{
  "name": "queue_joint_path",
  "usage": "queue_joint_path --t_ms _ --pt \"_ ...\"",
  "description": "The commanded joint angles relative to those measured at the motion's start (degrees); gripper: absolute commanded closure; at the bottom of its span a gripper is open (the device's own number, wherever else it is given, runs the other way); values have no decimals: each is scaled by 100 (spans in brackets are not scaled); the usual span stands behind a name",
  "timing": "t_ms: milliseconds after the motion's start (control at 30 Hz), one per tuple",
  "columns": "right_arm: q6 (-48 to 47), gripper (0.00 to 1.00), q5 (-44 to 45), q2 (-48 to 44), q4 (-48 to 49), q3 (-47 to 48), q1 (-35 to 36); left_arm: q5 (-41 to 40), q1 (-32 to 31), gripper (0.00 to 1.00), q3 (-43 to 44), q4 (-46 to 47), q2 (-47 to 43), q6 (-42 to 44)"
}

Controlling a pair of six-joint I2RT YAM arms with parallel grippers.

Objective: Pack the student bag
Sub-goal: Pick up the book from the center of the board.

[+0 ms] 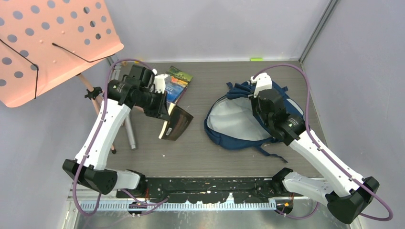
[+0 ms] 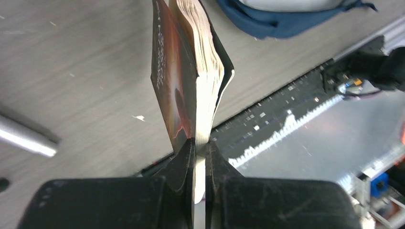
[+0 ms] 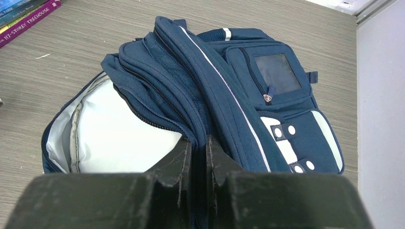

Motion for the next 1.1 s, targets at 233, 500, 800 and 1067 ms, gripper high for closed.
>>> queue_joint_path --t_ms 233,500,800,1067 --pt "190 100 -31 -50 842 299 -6 1178 -106 100 -321 -307 870 -231" --pt "180 100 -71 10 867 285 -6 454 -107 91 -170 -129 1172 -72" --pt "180 100 -76 25 871 261 -8 278 -115 59 -180 221 1108 -113" --pt "174 100 -66 21 876 237 -9 670 -115 52 -801 632 1048 -204"
